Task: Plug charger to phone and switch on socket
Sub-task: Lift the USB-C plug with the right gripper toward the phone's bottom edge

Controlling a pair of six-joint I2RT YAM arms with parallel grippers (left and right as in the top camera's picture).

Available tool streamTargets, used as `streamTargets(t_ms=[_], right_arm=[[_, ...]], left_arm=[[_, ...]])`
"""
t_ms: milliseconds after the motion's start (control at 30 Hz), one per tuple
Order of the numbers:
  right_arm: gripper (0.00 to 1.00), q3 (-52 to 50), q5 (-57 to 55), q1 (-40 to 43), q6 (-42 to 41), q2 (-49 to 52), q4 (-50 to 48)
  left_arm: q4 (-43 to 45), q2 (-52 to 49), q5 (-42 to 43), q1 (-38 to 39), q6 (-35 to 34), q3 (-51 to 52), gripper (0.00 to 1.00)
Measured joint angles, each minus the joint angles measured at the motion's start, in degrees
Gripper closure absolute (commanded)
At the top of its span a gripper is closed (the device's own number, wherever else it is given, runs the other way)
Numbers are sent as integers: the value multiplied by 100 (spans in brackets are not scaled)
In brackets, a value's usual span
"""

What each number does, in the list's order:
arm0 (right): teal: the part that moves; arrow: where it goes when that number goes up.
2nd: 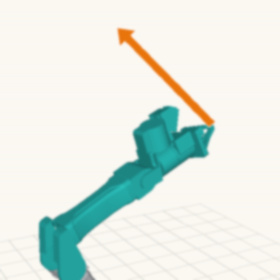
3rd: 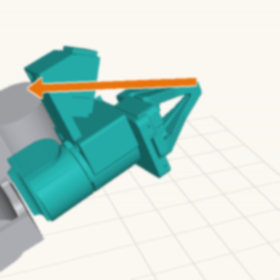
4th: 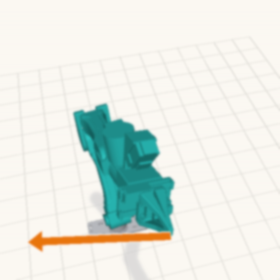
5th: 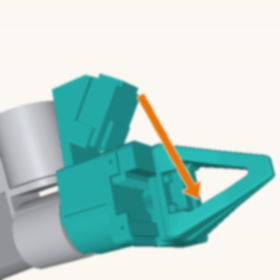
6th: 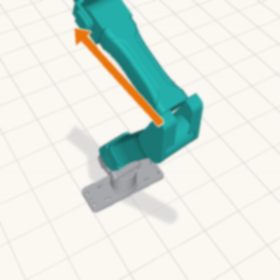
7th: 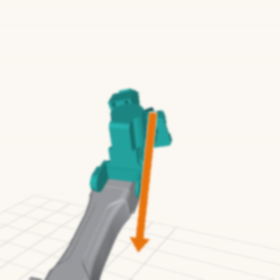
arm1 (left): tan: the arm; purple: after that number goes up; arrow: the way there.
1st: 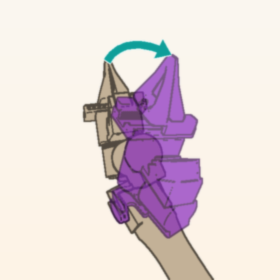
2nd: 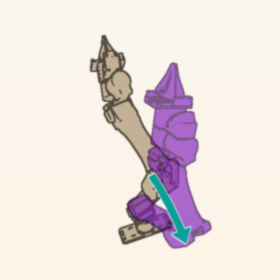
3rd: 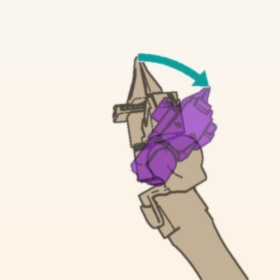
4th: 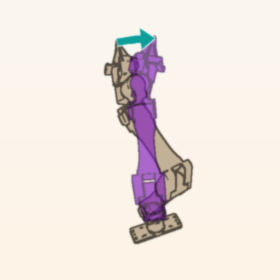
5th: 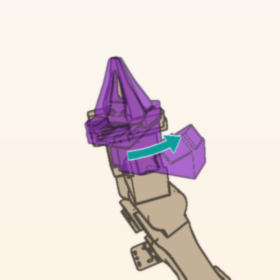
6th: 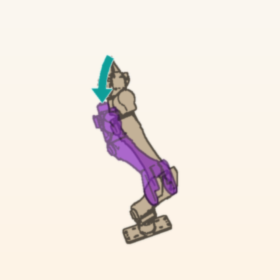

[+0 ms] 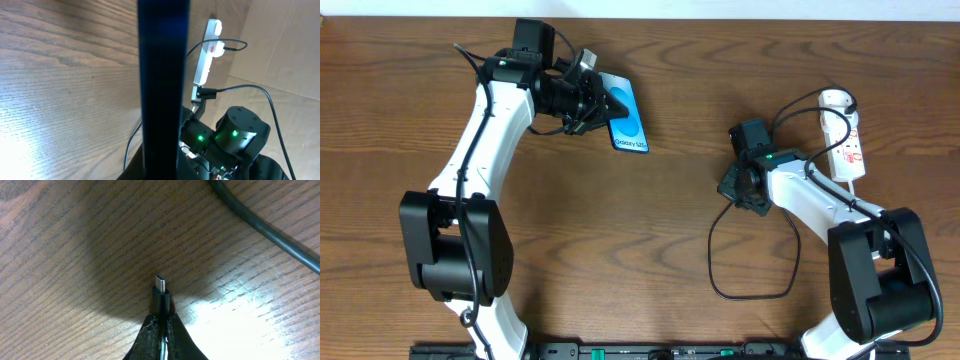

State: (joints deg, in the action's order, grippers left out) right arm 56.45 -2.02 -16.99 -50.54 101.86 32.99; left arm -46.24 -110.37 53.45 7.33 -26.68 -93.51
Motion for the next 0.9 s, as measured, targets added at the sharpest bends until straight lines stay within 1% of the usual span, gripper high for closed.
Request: streamTargets(t_ms=[67,133,267,367,433,600,667,767,800,900], right_arm=[[99,0,15,15,9,0,-4],[99,-4,44,31,63,-4,-39],[99,-72,249,72,361,-160,-98],[99,-101,629,74,702,-608,-111],[99,-103,931,74,922,-1095,-118],[99,-103,1775,74,1416,-2404,-232],[99,-101,2236,74,1694,-2977,-323],[99,-101,2959,74,2028,-3508,-372],[99,-101,3163,74,2092,-3615,-369],[99,-101,3823,74,2221,-3792,-474]], left_arm=[[17,0,72,0,24,0,93],[133,0,315,0,153,7,93],[796,0,1388,0,474,17,93],[1475,0,2319,7,575,28,93],[1790,0,2721,13,505,28,93],[2533,0,3143,13,-2,31,93],[3080,20,3244,13,-376,59,93],[3974,105,3279,13,-990,74,93],[4306,197,3287,20,-1255,83,93],[4992,492,3338,39,-1757,103,93]])
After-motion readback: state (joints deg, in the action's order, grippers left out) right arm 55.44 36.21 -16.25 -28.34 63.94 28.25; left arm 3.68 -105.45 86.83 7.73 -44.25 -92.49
